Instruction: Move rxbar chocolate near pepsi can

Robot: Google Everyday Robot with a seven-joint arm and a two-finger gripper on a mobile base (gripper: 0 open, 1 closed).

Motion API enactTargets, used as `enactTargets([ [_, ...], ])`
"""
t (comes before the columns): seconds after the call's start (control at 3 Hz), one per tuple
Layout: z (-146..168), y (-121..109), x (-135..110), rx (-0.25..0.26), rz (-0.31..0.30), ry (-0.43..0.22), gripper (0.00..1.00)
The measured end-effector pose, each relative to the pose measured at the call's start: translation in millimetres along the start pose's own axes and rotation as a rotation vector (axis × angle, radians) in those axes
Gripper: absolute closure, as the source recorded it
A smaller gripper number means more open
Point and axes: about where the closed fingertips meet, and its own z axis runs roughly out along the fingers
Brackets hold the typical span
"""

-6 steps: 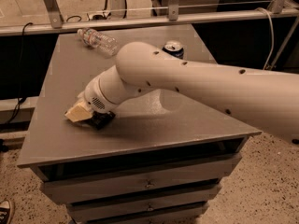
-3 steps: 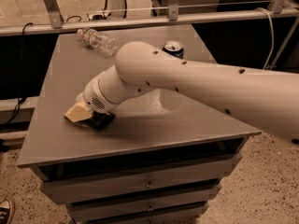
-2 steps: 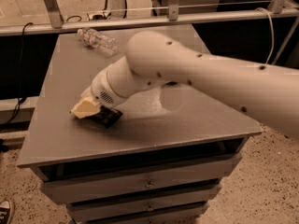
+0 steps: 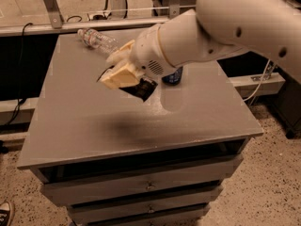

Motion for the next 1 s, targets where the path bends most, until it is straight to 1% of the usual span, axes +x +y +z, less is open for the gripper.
enactTargets([
  [0.33, -2.0, 1.7, -1.7, -0.002, -0.026, 0.001, 1.0],
  [0.67, -1.3, 1.9, -2.0, -0.002, -0.023, 0.001, 1.0],
  [1.0, -14.9, -1.4, 11.3, -0.013, -0.073, 0.025, 1.0],
])
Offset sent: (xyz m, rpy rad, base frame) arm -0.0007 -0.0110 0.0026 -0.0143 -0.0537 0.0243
